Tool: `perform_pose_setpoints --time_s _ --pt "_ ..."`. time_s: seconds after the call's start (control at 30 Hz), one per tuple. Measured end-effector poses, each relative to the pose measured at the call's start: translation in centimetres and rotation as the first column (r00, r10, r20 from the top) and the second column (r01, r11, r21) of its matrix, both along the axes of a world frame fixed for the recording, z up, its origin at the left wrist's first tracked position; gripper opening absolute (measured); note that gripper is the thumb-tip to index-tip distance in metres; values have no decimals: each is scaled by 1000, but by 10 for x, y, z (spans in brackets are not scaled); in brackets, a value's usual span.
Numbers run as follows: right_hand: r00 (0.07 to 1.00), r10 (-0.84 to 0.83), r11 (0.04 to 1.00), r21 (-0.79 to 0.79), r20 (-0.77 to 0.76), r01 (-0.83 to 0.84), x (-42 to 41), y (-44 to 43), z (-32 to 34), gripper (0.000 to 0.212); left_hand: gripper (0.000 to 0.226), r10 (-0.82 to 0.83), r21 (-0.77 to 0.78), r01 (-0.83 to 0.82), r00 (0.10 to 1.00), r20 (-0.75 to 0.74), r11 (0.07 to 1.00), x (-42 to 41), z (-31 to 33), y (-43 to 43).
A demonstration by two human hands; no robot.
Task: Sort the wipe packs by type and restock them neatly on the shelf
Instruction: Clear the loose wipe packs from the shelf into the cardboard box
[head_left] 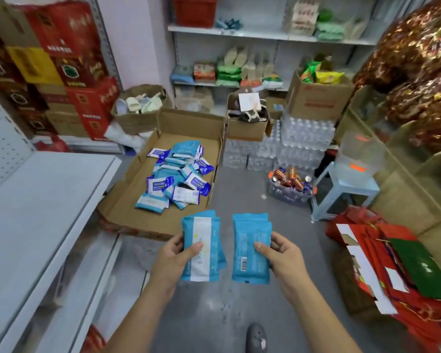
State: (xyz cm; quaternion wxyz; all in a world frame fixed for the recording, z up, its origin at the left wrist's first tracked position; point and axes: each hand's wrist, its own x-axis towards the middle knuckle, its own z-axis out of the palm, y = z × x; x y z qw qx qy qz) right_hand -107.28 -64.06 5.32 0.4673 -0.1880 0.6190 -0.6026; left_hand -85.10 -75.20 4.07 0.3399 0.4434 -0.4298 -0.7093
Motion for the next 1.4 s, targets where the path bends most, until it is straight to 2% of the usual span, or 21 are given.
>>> perform_pose_setpoints --time_s 0.13,0.33,0.63,0.7,0.8,0.93,1.07,1.2,1.3,1.4 --pt "999 36 998 -47 10 -36 -79 -63 2 36 35 57 17 -58 998 24 998 -74 -1 -51" --pt "987 163 986 -36 -7 -163 -170 -168 10 37 32 151 -18 -150 988 36 988 -153 18 -128" --pt "932 361 932 30 -42 -360 -220 -357 -22 36 35 409 26 -410 912 39 912 -191 -18 -278" --pt "921 386 922 52 -45 -384 -229 -400 -28 42 35 441 41 -443 896 44 896 -195 -29 -311" --pt "892 451 890 97 -36 -446 -237 -458 -32 50 41 496 89 -501 865 76 861 -202 -43 -353" --pt "847 530 841 141 -28 -522 -247 -537 -47 39 35 559 100 -572 818 132 814 -208 -52 -406" --pt "813 582 787 247 7 -565 -247 -607 -80 39 30 627 103 -662 741 238 743 -212 -78 -449" --pt "727 687 689 303 19 -658 -243 -676 -118 29 29 691 169 -753 653 311 636 -227 -109 -484" --pt "605 796 566 351 1 -746 -236 -720 -149 26 26 717 160 -808 580 388 567 -238 -131 -498" --pt "501 864 479 405 -56 -779 -228 -745 -171 27 24 694 194 -818 565 446 542 -250 -148 -505"
